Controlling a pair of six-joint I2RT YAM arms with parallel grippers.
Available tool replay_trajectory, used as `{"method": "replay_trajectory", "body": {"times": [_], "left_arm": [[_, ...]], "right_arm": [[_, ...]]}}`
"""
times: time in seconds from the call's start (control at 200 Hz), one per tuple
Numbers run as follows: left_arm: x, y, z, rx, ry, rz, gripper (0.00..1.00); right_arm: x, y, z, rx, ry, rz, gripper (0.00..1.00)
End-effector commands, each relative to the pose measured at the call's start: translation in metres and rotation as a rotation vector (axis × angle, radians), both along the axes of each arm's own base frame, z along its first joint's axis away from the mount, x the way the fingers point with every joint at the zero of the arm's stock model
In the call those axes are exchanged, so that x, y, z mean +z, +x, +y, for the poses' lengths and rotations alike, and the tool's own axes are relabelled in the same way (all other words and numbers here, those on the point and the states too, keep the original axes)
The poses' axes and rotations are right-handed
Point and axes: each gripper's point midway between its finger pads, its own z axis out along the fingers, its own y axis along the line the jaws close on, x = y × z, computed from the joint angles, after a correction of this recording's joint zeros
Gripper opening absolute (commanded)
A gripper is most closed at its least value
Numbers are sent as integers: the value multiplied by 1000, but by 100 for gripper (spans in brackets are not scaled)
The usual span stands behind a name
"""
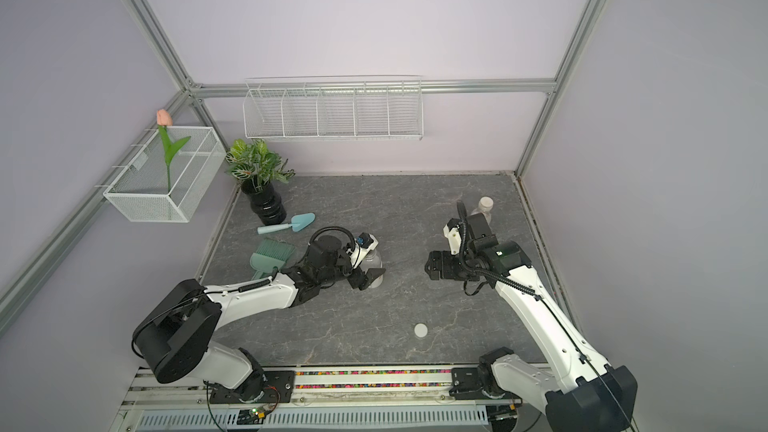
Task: Screw on the bottle caps
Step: Move the plastic bottle to the center of the board, then pick up the plastic bottle at the center of the board.
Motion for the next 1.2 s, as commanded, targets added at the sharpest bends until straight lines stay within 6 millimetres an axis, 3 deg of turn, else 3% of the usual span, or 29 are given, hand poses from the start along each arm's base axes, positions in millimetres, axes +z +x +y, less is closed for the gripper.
{"method": "replay_trajectory", "body": {"times": [0.0,0.2,0.35,0.37,0.53,0.815,1.195], "left_arm": [[-5,-8,-1,-40,-12,-18,84],[-8,-7,2,-25,-27,-53,88],[4,-3,7,20,-93,-113,94],[6,-3,8,25,-98,-119,100],[17,-2,11,49,-154,-161,99],[13,-5,7,14,-161,-176,100],[-8,-10,10,17,-200,-254,100]], "right_arm": [[-7,-6,-2,11,-27,26,89],[-12,-8,1,24,-22,39,89],[-13,-8,4,35,-20,41,89],[-13,-8,4,36,-20,41,89],[-14,-7,5,40,-17,34,89],[-13,-6,8,44,-1,33,89],[-13,-7,14,74,13,28,89]]}}
